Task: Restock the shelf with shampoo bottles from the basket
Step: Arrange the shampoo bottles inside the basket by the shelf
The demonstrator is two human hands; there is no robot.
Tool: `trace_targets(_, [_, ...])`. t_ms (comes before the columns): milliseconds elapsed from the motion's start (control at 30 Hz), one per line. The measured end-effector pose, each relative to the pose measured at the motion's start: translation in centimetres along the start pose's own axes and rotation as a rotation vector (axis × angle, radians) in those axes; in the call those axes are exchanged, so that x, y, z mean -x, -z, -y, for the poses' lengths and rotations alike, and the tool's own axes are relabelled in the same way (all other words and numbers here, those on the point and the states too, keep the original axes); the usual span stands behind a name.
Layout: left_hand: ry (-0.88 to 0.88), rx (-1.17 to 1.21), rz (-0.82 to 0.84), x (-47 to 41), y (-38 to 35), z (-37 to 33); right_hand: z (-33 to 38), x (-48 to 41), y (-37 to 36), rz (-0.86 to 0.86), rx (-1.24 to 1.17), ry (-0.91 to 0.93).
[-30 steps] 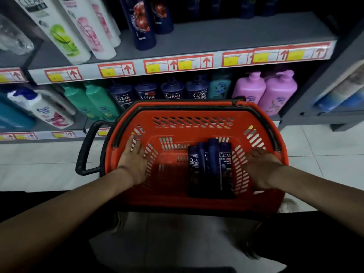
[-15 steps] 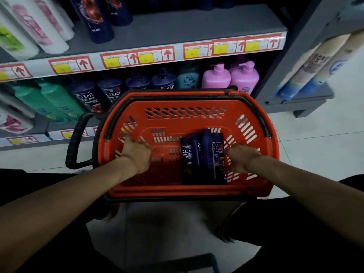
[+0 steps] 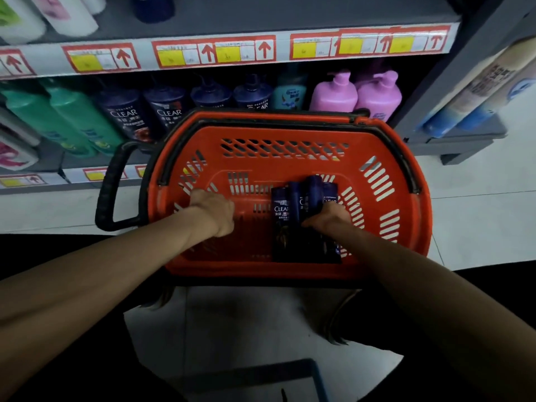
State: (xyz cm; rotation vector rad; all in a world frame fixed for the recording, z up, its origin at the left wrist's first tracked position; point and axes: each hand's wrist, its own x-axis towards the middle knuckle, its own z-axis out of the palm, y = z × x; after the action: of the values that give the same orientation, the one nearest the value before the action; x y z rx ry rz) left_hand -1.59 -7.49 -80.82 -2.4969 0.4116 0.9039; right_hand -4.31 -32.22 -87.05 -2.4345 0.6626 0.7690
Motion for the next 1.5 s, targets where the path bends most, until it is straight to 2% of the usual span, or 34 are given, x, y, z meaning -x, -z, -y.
trace_targets(100, [0.008,0.086,0.009,0.6,1.2,0.1,0.0,0.3,1.3,0.065,-0.108,-0.091])
trace_targets(267, [-0.022,0.259,0.054,2.1,2.8,0.1,-0.2,1.8,3.9,0.070,-0.279,-0.150])
trace_targets(400, [-0.079,0.408,-0.006,4.3,5.0,0.0,1.4,4.3,7.4,0.094,-0.534,-0.064])
trace_targets(500, [-0.121,0.558,-0.092,5.9,7.2,0.5,3.4,6.8,10.5,0.099,-0.606,0.033])
trace_targets(600, [-0.177,0.830,-0.158,7.0,9.0,1.2,5.6,8.7,13.2,0.111,-0.565,0.149])
trace_targets(733, [-0.228,1.302,-0.196,7.9,10.0,0.5,7.5,11.0,15.2,0.091,-0.646,0.294])
trace_targets(867, [-0.241,1.683,-0.041,7.1,9.9,-1.6,8.6,11.3,14.7,0.068,-0.786,0.362])
trace_targets(967, [-0.372,2.142,0.122,7.0,10.1,-2.5,9.5,11.4,14.9,0.100,-0.888,0.410])
trace_targets(1000, [-0.398,2.228,0.141,7.2,10.2,-2.5,9.6,11.6,15.2,0.119,-0.917,0.430])
trace_targets(1200, [-0.510,2.257,0.354,8.4,11.1,-2.3,9.1,11.3,16.0,0.219,-0.969,0.506])
trace_targets(1500, [-0.568,2.406,0.267,9.3,12.2,-2.7,9.2,11.5,16.5,0.289,-0.949,0.593])
